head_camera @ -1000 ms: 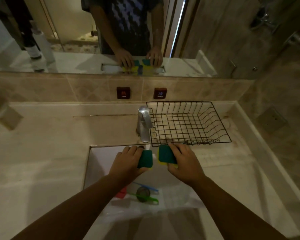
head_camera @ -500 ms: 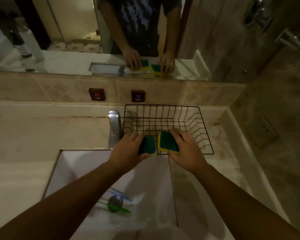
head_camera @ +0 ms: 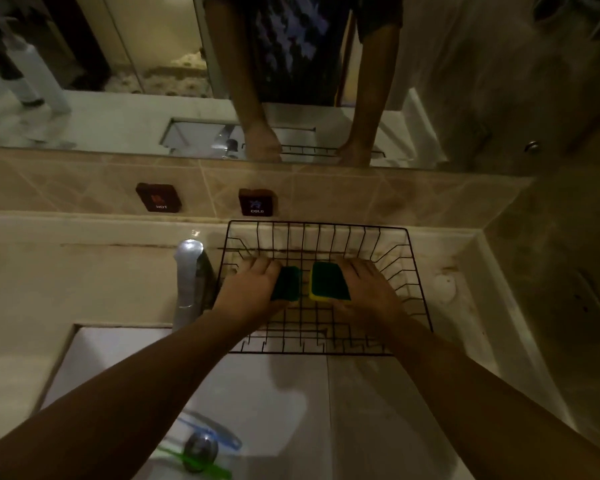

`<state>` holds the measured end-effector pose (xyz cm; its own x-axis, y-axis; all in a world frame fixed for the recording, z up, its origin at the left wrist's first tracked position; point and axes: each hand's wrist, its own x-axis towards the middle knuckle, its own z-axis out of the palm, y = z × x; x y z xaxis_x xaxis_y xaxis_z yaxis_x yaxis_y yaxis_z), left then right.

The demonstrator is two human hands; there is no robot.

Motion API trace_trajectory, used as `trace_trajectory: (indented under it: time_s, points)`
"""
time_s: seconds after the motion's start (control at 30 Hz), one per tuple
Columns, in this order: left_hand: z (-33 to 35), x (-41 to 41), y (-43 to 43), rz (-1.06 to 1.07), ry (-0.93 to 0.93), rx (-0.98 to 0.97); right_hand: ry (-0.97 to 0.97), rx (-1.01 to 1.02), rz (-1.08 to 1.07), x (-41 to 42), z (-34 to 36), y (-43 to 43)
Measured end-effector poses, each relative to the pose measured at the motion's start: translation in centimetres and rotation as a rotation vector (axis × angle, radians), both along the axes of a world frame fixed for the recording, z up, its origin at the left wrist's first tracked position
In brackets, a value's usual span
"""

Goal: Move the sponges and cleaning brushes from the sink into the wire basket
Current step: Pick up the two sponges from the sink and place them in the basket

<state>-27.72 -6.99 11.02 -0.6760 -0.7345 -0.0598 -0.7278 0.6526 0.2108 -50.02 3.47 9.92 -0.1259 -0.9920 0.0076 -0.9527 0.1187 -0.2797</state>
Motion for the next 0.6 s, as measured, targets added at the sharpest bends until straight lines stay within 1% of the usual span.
trace_trajectory:
  time_s: [0.07, 0.2, 0.3, 0.43, 0.53, 0.6]
  points:
    - [-0.7, -0.8, -1.1, -0.008, -0.039, 0.013, -0.008, -0.028, 0.008, -0.6, -0.7, -0.9]
    - [-2.0, -2.5, -2.7, 0.044, -0.009, 0.049, -0.071, -0.016, 0.019, -1.0, -1.7, -3.1]
    - [-3.1, -3.2, -3.4, 0.055, -0.006, 0.089, -0.039, -0.004, 0.025, -0.8, -2.6, -4.4]
    - [-4.4, -3.6, -3.8, 0.049, -0.04, 0.09, 0.011, -0.011, 0.022, -0.7, -4.0, -5.1]
    - [-4.9, -3.9, -3.7, 0.068, -0.027, 0.108, 0.009, -0.031, -0.004, -0.8, -4.3, -4.9]
    - [-5.5, -4.1, -3.4, 0.084, -0.02, 0.086, 0.011, -0.03, -0.007, -0.8, -4.2, -4.8]
